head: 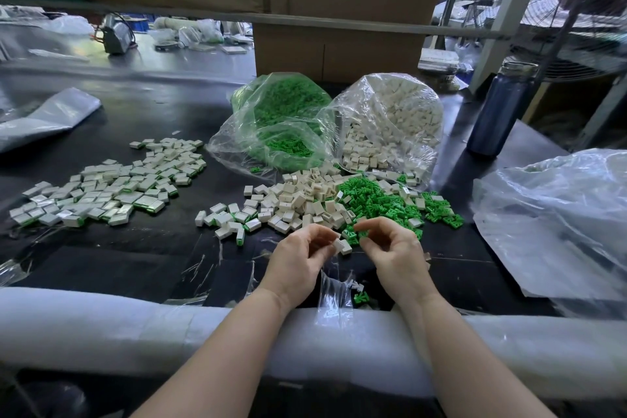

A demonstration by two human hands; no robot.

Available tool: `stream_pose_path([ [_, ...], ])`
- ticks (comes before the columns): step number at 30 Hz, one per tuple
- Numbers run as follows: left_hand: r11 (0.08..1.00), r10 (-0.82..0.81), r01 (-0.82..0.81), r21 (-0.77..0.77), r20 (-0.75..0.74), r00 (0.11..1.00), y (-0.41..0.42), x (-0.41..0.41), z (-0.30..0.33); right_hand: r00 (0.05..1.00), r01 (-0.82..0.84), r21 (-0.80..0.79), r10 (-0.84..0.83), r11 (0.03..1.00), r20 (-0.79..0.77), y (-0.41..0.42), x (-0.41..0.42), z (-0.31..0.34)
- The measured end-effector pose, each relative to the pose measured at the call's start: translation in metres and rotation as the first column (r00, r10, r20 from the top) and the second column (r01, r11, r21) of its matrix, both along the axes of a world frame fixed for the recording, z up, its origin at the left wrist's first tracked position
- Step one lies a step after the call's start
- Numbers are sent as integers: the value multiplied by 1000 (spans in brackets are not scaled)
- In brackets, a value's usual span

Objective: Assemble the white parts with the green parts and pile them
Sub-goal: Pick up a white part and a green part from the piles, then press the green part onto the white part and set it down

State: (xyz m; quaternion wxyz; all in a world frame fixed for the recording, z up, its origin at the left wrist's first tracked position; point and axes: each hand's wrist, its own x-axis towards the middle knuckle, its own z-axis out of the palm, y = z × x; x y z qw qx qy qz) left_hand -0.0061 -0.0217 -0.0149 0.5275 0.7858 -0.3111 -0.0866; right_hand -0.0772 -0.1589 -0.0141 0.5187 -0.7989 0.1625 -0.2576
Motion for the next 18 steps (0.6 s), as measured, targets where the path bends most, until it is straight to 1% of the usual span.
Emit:
stream_pose_path([
  [3,1000,-12,12,-4,-15,1000,-1,1,-1,997,-55,145,48,988,55,0,-2,2],
  [6,999,-40,40,-2,-28,999,-1,1,-2,994,-105,237,96,966,48,0,-2,3],
  [12,998,-58,59,21,-49,997,-1,2,-3,988,-153,296,151,943,30,-1,-3,5],
  [18,997,-69,70,15,-63,996,-2,3,-4,985,-170,245,172,954,14,0,-3,3],
])
